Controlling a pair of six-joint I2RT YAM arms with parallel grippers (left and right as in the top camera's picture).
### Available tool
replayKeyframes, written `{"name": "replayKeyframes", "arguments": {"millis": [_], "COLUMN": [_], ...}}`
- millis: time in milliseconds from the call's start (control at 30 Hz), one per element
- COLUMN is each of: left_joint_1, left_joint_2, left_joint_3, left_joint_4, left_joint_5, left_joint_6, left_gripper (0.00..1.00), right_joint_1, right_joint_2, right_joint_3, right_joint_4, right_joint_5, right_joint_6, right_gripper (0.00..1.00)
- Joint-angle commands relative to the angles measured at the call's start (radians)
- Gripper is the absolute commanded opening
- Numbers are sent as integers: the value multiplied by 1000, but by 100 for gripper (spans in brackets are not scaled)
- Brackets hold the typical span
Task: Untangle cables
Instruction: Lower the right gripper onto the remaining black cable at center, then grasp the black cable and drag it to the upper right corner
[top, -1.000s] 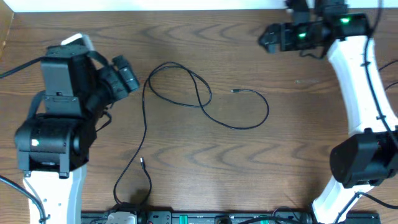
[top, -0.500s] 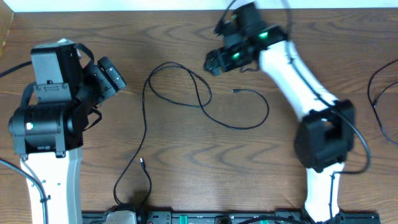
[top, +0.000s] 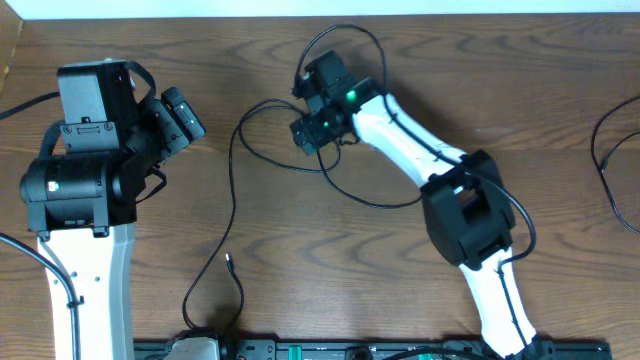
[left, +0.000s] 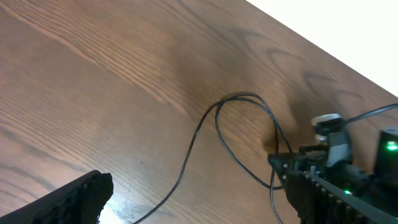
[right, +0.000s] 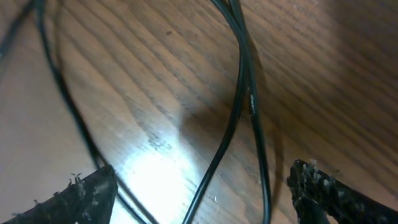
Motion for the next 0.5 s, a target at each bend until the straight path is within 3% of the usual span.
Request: {"name": "replayKeyframes", "arguments": {"millis": [0,467], "left_joint_1": [6,6], "left_joint_2": [2,2], "left_joint_3": [16,16], "left_joint_4": [2,-3], "left_joint_5": [-2,-1], "left_joint_6": [2,2], "left_gripper": [96,96], "right_joint_1": [34,55], "right_joint_2": [28,44], "right_joint_3": [2,-7], "right_joint_4": [3,-9], "right_joint_5": [138,164], "right_joint_6": [-4,112], "right_gripper": [84,65]}}
